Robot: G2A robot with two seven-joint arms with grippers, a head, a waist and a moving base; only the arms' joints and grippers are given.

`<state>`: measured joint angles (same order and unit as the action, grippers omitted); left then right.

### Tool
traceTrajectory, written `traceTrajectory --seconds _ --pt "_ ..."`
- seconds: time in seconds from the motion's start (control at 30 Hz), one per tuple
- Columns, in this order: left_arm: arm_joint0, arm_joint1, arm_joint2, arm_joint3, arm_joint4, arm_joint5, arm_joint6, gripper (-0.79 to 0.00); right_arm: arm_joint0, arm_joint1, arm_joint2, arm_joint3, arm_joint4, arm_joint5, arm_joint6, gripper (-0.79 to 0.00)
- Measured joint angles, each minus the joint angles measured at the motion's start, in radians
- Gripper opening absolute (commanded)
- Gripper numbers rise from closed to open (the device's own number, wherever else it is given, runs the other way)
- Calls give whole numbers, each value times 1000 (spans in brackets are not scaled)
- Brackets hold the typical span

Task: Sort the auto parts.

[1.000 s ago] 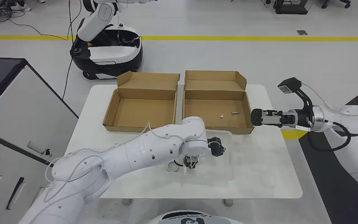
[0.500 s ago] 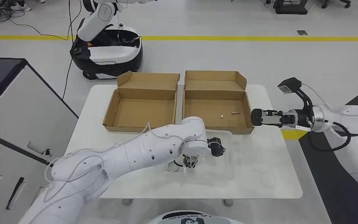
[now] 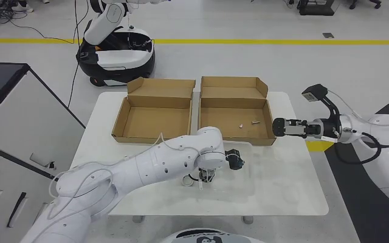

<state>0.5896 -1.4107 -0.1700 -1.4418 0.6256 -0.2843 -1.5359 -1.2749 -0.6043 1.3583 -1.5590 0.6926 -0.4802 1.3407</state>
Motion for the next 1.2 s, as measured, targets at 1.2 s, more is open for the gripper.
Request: traceTrajectory --seconds 1.2 --pt "-157 65 0 -157 -146 0 0 -785 0 0 0 0 0 0 0 0"
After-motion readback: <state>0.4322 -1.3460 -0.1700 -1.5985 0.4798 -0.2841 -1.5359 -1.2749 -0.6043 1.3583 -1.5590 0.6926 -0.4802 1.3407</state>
